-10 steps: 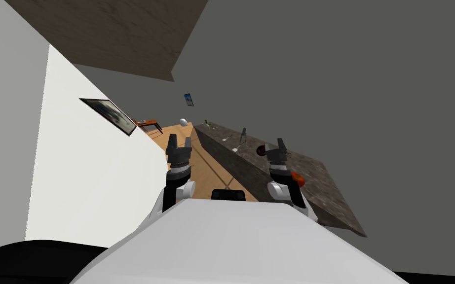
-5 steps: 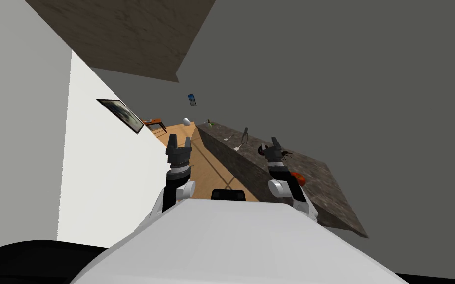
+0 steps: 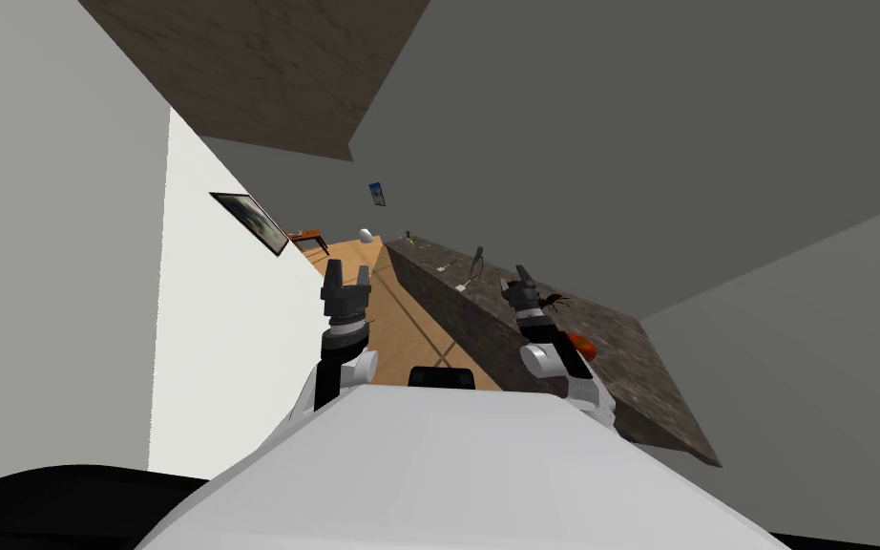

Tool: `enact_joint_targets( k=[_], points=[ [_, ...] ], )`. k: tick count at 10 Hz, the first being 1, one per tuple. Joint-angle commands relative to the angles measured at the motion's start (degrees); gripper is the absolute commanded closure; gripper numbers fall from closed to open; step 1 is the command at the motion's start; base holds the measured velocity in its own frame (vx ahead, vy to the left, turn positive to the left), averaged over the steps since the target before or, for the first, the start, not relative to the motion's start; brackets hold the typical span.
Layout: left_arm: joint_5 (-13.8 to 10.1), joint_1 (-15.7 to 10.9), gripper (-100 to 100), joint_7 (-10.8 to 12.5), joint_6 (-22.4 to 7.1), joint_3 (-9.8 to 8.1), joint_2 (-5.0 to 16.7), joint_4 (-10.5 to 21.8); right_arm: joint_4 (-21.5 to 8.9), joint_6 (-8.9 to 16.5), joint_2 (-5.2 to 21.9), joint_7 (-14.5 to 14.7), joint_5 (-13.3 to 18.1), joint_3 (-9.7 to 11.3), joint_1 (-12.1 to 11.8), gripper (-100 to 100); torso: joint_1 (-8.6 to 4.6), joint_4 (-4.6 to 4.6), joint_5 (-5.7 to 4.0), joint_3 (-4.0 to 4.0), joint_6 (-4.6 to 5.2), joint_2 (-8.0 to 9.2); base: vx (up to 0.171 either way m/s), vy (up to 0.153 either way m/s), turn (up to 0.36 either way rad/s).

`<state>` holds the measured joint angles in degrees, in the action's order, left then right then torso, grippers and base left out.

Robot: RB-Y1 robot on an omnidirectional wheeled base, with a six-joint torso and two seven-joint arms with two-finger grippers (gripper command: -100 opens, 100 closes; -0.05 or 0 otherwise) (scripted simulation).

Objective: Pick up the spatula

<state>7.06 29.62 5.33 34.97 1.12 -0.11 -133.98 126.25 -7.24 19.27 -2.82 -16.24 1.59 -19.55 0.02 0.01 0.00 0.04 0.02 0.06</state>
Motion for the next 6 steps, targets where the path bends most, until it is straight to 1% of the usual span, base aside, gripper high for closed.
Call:
enact_joint_targets(
  k=[1, 2, 3, 4, 5, 6],
  points=[
    [0.0, 0.0, 0, 0.0, 0.0, 0.0, 0.0, 0.0, -0.14, 2.86, 1.84, 0.31, -1.31, 0.2, 1.42, -100, 0.0, 0.0, 0.0, 0.0, 0.0, 0.0, -0.022, 0.023, 0.091],
    [0.0, 0.0, 0, 0.0, 0.0, 0.0, 0.0, 0.0, -0.14, 4.59, 1.84, 0.31, -1.31, 0.2, 1.42, -100, 0.04, 0.0, 0.01, 0.0, -0.03, -0.01, -0.019, 0.017, 0.059],
    [0.0, 0.0, 0, 0.0, 0.0, 0.0, 0.0, 0.0, -0.14, 5.4, 1.84, 0.31, -1.31, 0.2, 1.42, -100, 0.02, 0.0, 0.01, 0.0, 0.0, -0.01, -0.009, 0.008, -0.008],
    [0.0, 0.0, 0, 0.0, 0.0, 0.0, 0.0, 0.0, -0.34, 7.66, 3.51, 0.63, -2.49, 0.31, 2.58, -100, -0.01, 0.0, 0.0, -0.01, 0.01, -0.03, -0.011, 0.022, 0.068],
    [0.0, 0.0, 0, 0.0, 0.0, 0.0, 0.0, 0.0, -0.34, 9.1, 3.51, 0.63, -2.49, 0.31, 2.58, -100, 0.02, -0.01, 0.01, -0.02, -0.01, -0.03, -0.009, 0.019, 0.058],
    [0.0, 0.0, 0, 0.0, 0.0, 0.0, 0.0, 0.0, -0.34, 9.55, 3.51, 0.63, -2.49, 0.31, 2.58, -100, 0.03, -0.01, 0.01, -0.03, 0.0, -0.05, -0.002, 0.01, 0.014]
  ],
)
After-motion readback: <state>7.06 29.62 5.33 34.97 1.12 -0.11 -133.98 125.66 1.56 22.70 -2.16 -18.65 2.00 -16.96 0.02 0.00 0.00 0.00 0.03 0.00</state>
